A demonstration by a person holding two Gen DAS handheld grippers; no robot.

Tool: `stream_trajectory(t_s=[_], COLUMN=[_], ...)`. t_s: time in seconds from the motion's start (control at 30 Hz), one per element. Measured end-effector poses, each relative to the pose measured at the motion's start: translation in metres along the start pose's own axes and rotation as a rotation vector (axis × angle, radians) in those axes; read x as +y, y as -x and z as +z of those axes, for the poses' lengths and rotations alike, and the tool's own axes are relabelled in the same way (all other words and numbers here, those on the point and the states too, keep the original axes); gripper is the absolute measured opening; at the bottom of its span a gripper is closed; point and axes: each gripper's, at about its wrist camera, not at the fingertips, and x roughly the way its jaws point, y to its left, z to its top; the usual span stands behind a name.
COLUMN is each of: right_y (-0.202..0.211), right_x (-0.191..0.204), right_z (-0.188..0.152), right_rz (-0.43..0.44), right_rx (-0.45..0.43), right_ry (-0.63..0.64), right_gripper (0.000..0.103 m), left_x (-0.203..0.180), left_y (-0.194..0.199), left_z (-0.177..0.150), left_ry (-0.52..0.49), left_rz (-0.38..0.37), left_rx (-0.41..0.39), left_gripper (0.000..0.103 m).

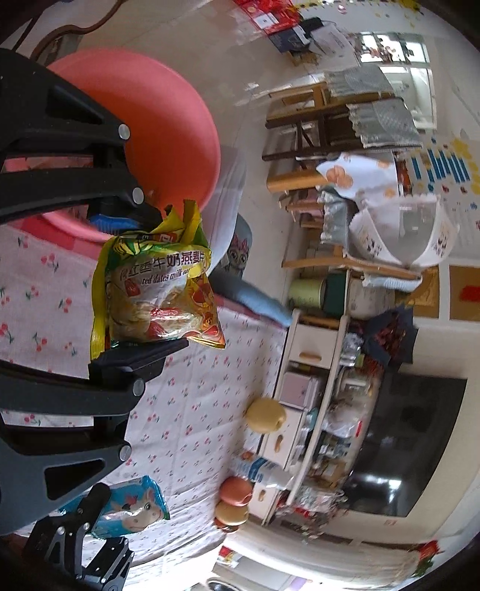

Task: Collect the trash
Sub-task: 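Lift and carry both snack packets over the pink bucket with both tools, then open both tools to drop the snack packets into the pink bucket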

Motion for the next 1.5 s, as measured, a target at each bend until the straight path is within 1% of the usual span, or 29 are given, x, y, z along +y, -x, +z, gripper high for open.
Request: stream_trajectory(t_s=[0.3, 0.5, 0.6, 0.73, 0.9, 1.07, 1.27, 1.37, 1.4, 1.43, 1.47, 1.5], right_y=[-0.002, -0.013, -0.019, -0.030, -0.049, -0.068, -0.092, -0.105, -0.106, -0.106, -0.104, -0.100], right_x=[0.061, 0.105, 0.125, 0.156, 0.190, 0.214, 0.228, 0.230, 0.228, 0.226, 0.222, 0.217], right_z=[0.031, 0.048, 0.057, 0.069, 0.081, 0.087, 0.087, 0.084, 0.083, 0.083, 0.082, 0.081], right_rz=[0.071, 0.119, 0.143, 0.184, 0.229, 0.255, 0.257, 0.247, 0.244, 0.236, 0.225, 0.218], right_rx=[-0.019, -0.017, -0.014, -0.010, 0.000, 0.012, 0.036, 0.061, 0.055, 0.050, 0.038, 0.023], right_ry=[0.086, 0.143, 0.169, 0.200, 0.228, 0.246, 0.258, 0.263, 0.258, 0.254, 0.243, 0.230], right_gripper=[0.044, 0.044, 0.044, 0.044, 0.044, 0.044, 0.044, 0.047, 0.053, 0.058, 0.069, 0.076], left_x=[0.049, 0.083, 0.099, 0.128, 0.158, 0.172, 0.177, 0.175, 0.175, 0.174, 0.173, 0.172], left_y=[0.003, 0.005, 0.006, 0.007, 0.008, 0.006, 0.003, -0.002, -0.005, -0.006, -0.006, -0.005], left_z=[0.004, 0.003, 0.002, -0.001, -0.010, -0.015, -0.015, -0.016, -0.016, -0.015, -0.015, -0.014], left_ry=[0.128, 0.213, 0.261, 0.371, 0.484, 0.527, 0.529, 0.524, 0.517, 0.514, 0.513, 0.509], left_rz=[0.029, 0.083, 0.094, 0.083, 0.100, 0.112, 0.116, 0.138, 0.151, 0.157, 0.168, 0.191], left_rx=[-0.024, -0.035, -0.040, -0.053, -0.062, -0.051, -0.041, -0.016, 0.001, 0.009, 0.012, 0.011], left_gripper=[0.050, 0.050, 0.050, 0.050, 0.050, 0.050, 0.050, 0.051, 0.053, 0.059, 0.069, 0.072])
